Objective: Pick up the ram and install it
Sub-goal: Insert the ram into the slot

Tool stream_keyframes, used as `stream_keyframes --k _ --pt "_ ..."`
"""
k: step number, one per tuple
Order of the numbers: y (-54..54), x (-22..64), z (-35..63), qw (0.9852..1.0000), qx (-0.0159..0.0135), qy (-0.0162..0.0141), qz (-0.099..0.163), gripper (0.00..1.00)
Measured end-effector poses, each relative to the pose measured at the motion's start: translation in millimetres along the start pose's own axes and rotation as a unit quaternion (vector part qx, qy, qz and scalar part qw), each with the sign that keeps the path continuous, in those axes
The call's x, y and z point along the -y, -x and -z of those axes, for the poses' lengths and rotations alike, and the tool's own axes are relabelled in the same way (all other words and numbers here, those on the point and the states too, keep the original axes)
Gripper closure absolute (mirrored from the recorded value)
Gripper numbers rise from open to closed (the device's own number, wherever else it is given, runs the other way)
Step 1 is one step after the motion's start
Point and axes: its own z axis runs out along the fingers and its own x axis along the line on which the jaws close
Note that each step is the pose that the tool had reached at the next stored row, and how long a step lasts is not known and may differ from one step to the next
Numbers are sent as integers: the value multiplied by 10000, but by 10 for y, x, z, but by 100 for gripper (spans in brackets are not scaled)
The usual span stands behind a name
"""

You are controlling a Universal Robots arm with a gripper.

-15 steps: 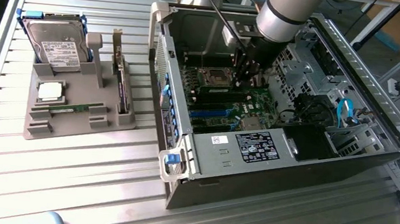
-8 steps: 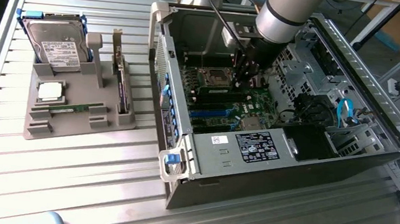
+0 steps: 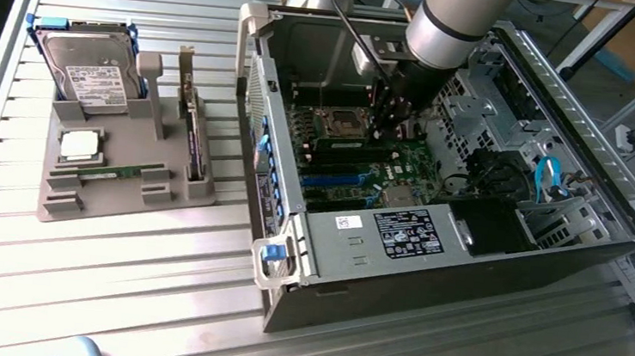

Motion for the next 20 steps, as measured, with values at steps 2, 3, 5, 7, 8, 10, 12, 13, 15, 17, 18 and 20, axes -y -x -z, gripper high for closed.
stream_keyframes --k 2,3,5,7,8,10,12,13,15,17,18,20 --pt "0 0 -1 10000 -6 0 -1 88" --pt "1 0 -1 10000 -16 -1 -1 88" --pt "0 -1 0 10000 -57 0 -3 88" --pt "0 0 -1 10000 -83 -1 -3 88" --pt "0 0 0 10000 -93 0 -3 88" --pt "0 0 1 10000 -94 0 -4 88" --pt "0 0 0 10000 -93 0 -4 88" --pt "0 0 0 10000 -93 0 -4 88" --pt "2 0 0 10000 -97 0 -4 88" --pt "4 0 0 9999 -106 -1 -4 88" --pt "5 0 0 9999 -118 0 -5 88" --pt "9 0 -1 9999 -146 -1 -6 88"
